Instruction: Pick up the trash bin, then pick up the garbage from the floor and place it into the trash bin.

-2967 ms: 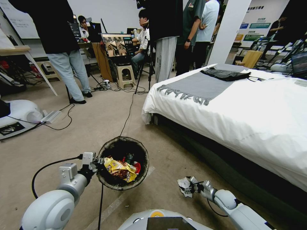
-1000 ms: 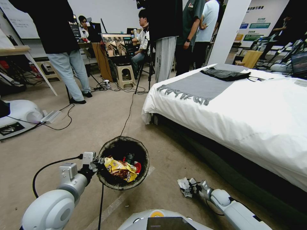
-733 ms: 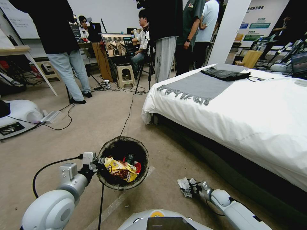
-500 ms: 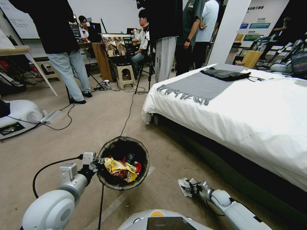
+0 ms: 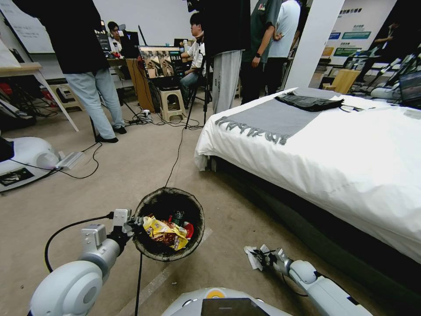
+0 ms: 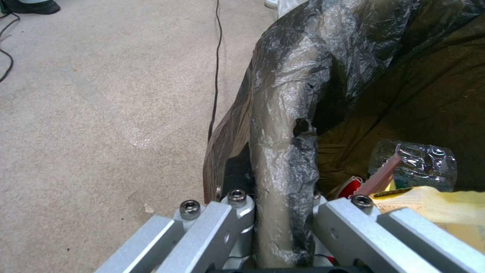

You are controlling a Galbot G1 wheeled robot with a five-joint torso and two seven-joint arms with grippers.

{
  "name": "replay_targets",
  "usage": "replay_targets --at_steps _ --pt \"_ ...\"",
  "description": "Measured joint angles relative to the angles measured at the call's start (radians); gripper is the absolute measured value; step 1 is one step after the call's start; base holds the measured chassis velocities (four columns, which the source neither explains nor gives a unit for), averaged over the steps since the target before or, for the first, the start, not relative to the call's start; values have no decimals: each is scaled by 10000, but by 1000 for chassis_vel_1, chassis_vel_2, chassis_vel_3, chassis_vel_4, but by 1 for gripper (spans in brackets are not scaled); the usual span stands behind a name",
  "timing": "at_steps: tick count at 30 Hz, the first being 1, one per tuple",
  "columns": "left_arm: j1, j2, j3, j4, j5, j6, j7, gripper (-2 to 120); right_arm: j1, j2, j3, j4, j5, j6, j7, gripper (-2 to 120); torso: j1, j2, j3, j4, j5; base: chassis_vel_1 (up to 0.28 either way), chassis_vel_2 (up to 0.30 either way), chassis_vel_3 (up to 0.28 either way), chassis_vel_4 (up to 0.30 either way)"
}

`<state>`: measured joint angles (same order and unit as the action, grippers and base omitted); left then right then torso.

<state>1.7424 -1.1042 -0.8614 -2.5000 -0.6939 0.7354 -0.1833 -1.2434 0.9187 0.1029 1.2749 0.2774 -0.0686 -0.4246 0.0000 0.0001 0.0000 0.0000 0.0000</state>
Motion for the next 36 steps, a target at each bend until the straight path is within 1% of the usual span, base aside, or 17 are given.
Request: replay_targets --at_steps 12,15,17,19,20,22,23,24,25,26,27,28,29,30,32,33,36 --pt "-56 8 1 0 -10 0 0 2 32 67 228 101 33 159 129 0 0 0 0 0 1 0 0 0 0" --pt "-57 17 -4 0 -15 0 0 2 -83 81 550 435 42 226 249 0 0 0 0 -1 1 0 0 0 0" --pt "-58 27 -15 0 -28 0 0 2 -242 38 1027 1000 113 281 292 0 1 0 0 -1 3 0 0 0 0" --pt "-58 28 -16 0 -29 0 0 2 -297 -8 1187 1207 185 286 304 0 0 0 0 1 3 0 0 0 0" --pt "-55 28 -16 0 -29 0 0 2 -404 -120 1477 1608 352 286 314 0 0 -1 1 1 1 0 0 0 0" --pt "-55 28 -16 0 -29 0 0 2 -404 -120 1477 1608 352 286 314 0 0 -1 1 1 1 0 0 0 0" --pt "-39 24 10 0 -47 0 -11 2 -659 -403 2230 2750 773 262 311 0 1 0 0 -6 1 0 0 0 0" --pt "-28 17 20 0 -73 -1 -17 2 -784 -519 2568 3237 985 167 292 0 0 -1 -1 9 -1 0 0 0 0" --pt "-28 17 20 0 -73 -1 -17 2 -784 -519 2568 3237 985 167 292 0 0 -1 -1 9 -1 0 0 0 0" --pt "-20 18 23 0 -86 -1 -24 2 -879 -601 2797 3587 1128 107 272 0 1 -1 0 -3 4 0 0 0 0" --pt "-13 20 28 0 -110 -1 -32 2 -1042 -757 3291 4343 1427 19 219 0 0 0 -2 1 3 0 0 0 0" --pt "-11 21 28 0 -120 -1 -48 2 -1182 -893 3715 4937 1698 -59 184 0 0 0 -1 2 -8 0 0 0 0" --pt "-10 26 34 0 -128 -1 -58 2 -1347 -1052 4198 5605 2033 -168 161 0 0 0 -1 0 -4 0 0 0 0" --pt "-10 26 34 0 -128 -1 -58 2 -1347 -1052 4198 5605 2033 -168 161 0 0 0 -1 0 -4 0 0 0 0" --pt "-17 27 76 0 -128 -1 -62 2 -1511 -1261 4936 6602 2524 -339 142 0 0 0 0 -2 0 0 0 0 0" --pt "-17 27 76 0 -128 -1 -62 2 -1511 -1261 4936 6602 2524 -339 142 0 0 0 0 -2 0 0 0 0 0" --pt "4 25 111 0 -126 0 -62 2 -1509 -1423 5542 7881 3270 -685 176 0 0 0 0 -1 -1 0 0 0 0"
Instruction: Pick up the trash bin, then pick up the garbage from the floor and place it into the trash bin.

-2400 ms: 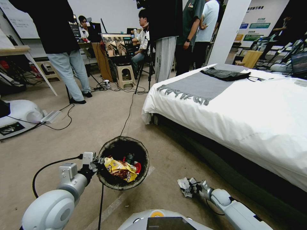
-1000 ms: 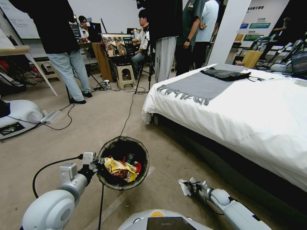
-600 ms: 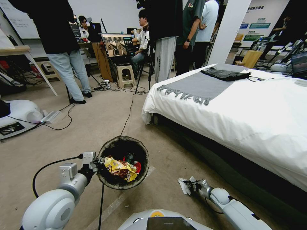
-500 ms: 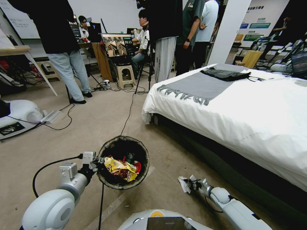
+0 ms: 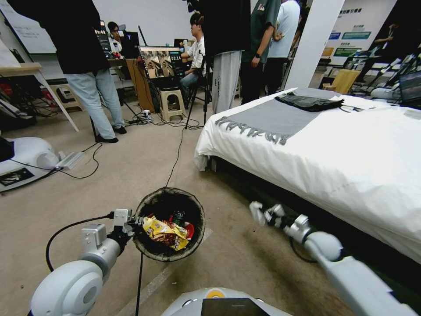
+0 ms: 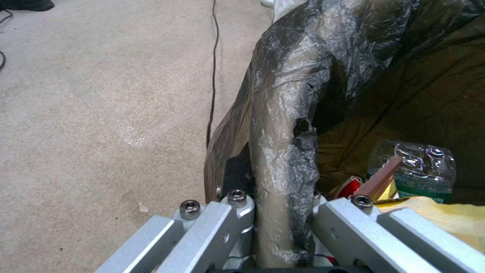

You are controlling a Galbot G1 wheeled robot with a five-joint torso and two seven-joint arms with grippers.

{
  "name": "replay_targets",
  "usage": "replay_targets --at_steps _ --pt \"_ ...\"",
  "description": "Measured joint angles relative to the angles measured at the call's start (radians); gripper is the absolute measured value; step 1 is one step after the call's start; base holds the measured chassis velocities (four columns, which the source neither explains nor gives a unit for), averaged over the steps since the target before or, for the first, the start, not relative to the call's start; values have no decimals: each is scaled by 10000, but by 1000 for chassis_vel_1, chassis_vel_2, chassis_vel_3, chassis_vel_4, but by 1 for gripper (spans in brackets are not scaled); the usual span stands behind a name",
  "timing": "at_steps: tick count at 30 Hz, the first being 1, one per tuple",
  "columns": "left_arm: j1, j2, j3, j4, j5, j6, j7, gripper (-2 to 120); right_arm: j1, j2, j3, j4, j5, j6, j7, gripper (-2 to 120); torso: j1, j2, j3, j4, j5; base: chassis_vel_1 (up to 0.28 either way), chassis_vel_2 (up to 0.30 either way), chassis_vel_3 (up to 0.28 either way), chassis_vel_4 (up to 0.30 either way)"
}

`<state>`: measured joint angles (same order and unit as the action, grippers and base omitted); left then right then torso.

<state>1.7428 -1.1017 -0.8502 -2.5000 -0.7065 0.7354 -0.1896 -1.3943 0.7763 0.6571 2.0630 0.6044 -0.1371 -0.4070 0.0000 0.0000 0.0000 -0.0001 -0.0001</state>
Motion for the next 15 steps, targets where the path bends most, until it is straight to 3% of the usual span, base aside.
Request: replay_targets --at_steps 7,15 --pt "58 27 18 0 3 0 -5 2 518 -99 116 1796 1301 -698 381 0 0 0 0 1 0 0 0 0 0" --pt "108 99 35 0 -7 0 -5 2 2262 -79 -1590 3397 2602 -1541 1518 0 0 0 0 3 -2 0 0 0 0"
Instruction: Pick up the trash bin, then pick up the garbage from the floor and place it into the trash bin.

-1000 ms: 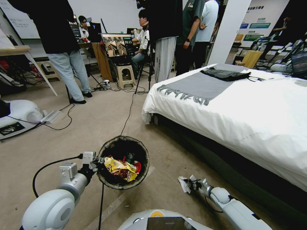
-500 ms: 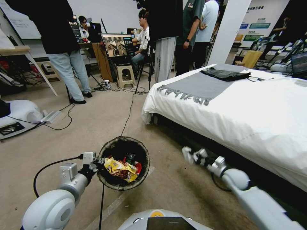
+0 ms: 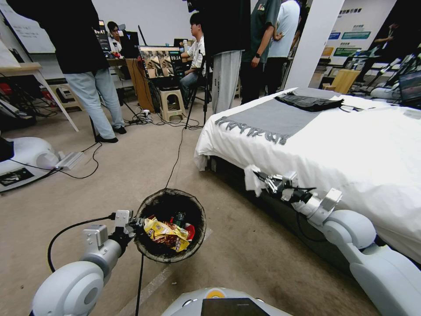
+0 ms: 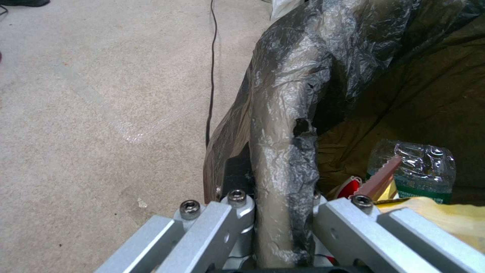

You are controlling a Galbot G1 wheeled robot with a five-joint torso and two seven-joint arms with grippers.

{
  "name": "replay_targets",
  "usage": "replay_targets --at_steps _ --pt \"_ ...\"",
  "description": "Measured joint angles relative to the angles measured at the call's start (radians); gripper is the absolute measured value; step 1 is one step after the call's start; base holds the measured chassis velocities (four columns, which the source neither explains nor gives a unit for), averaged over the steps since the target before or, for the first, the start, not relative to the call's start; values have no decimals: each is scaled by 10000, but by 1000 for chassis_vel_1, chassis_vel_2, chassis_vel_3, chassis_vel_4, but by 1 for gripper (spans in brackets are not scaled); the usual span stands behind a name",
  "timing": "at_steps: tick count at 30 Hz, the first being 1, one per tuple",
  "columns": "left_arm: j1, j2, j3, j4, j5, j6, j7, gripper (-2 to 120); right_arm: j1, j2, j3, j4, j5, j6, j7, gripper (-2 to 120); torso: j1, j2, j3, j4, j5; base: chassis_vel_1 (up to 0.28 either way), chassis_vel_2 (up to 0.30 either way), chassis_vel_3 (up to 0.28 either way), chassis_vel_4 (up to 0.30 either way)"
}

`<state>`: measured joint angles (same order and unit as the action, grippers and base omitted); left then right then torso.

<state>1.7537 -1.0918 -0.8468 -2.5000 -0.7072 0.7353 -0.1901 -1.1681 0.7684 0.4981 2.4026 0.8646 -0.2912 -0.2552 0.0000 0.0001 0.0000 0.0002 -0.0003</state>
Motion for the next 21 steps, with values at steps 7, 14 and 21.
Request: replay_targets --at_steps 7,14,21 --pt "112 137 98 0 -302 0 -114 2 879 177 -2141 653 -190 -131 454 0 0 0 1 -2 2 0 0 0 0" --pt "-224 430 350 0 -477 1 -147 2 1012 64 -2814 975 -228 -302 435 0 0 0 1 -3 1 0 0 0 0" --pt "-771 948 596 0 -921 0 -85 2 997 -253 -3008 1030 -243 -443 414 0 0 0 1 0 1 0 0 0 0"
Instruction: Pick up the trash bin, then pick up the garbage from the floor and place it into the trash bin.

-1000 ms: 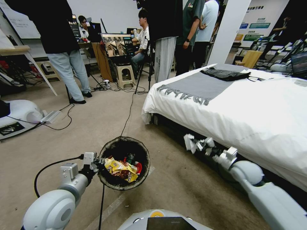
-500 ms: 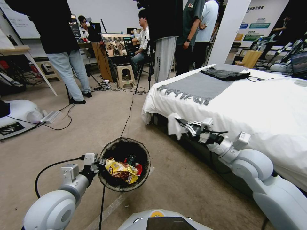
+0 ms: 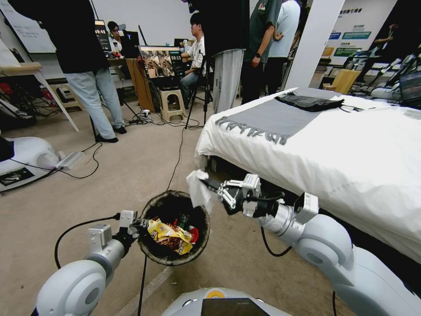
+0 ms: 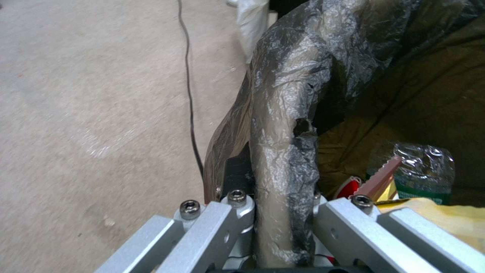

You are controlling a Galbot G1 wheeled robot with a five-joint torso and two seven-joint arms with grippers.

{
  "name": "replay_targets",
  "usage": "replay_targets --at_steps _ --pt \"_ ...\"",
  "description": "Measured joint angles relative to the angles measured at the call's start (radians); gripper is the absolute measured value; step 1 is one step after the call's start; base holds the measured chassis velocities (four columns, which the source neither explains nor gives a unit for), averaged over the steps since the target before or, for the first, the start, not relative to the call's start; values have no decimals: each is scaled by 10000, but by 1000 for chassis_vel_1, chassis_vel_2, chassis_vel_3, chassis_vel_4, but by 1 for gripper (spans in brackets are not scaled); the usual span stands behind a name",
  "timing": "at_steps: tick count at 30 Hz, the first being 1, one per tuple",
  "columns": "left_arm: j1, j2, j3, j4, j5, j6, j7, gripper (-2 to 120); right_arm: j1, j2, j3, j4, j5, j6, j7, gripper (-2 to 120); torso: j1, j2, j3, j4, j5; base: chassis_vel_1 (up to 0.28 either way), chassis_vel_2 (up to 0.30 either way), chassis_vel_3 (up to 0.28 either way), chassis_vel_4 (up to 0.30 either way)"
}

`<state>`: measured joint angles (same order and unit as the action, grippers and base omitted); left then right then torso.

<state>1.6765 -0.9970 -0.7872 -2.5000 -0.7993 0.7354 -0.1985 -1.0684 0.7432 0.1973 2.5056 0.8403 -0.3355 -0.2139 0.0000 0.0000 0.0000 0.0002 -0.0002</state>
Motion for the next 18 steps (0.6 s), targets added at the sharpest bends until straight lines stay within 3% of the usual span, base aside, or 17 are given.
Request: replay_targets --at_steps 8,18 --pt "-336 342 67 0 -225 -1 7 2 247 -182 -593 -6 -88 -46 -4 0 1 0 0 -4 2 0 0 0 0" --pt "-552 297 216 0 -232 -1 7 2 895 -310 -2173 -467 -852 -192 29 0 0 0 0 -2 1 0 0 0 0"
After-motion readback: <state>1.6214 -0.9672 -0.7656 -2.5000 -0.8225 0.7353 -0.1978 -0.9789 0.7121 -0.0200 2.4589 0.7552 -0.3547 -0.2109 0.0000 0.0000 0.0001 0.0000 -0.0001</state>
